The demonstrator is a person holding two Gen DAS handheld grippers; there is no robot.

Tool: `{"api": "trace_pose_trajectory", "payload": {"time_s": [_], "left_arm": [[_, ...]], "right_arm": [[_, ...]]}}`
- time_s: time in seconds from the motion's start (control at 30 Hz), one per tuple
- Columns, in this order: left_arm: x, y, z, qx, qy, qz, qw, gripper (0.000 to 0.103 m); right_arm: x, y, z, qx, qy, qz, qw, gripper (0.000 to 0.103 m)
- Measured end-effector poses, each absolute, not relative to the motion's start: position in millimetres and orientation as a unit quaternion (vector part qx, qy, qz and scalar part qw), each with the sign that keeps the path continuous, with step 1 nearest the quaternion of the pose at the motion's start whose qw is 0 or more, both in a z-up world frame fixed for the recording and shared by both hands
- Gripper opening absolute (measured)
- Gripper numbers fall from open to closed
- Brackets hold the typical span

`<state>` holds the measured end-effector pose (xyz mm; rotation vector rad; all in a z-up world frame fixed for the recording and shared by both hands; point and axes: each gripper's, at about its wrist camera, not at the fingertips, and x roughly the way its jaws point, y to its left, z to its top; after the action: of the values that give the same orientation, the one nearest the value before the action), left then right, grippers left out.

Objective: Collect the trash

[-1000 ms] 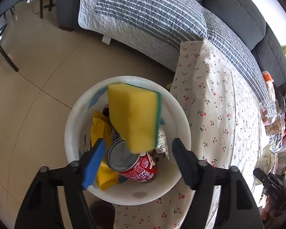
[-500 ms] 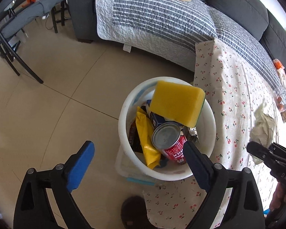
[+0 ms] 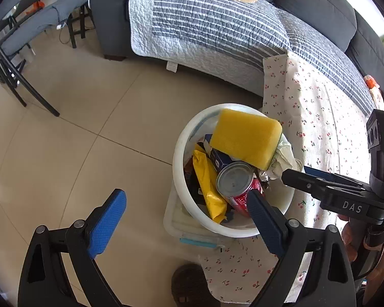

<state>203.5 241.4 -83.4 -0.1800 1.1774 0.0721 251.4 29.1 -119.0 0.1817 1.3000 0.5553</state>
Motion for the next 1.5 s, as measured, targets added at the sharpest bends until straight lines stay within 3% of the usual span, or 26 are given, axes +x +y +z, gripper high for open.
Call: {"api": "trace_pose_trajectory", "payload": {"time_s": [0.43,0.83,1.27,1.5], "left_arm": [[178,167,-46,-0.042,0.516,-0.016,0.855,0.101],[120,80,-14,-0.002,0.494,-0.053,0.868,0.101],[48,40,-15,0.013,0.432,-0.013,0.902,0.103],[47,34,-15,0.028,0.417,0.012,0.909,0.103]], "right_arm": [[227,-30,-64,0.088,0.557,0.229,0.793,0.075],[123,-151,-9,0.009,0.514,0.123,0.849,0.087],[17,-212,12,-0.004,0.439,0.046,0.897,0.102],[5,-217,4,-0.022,0.433,0.028,0.901,0.102]]}}
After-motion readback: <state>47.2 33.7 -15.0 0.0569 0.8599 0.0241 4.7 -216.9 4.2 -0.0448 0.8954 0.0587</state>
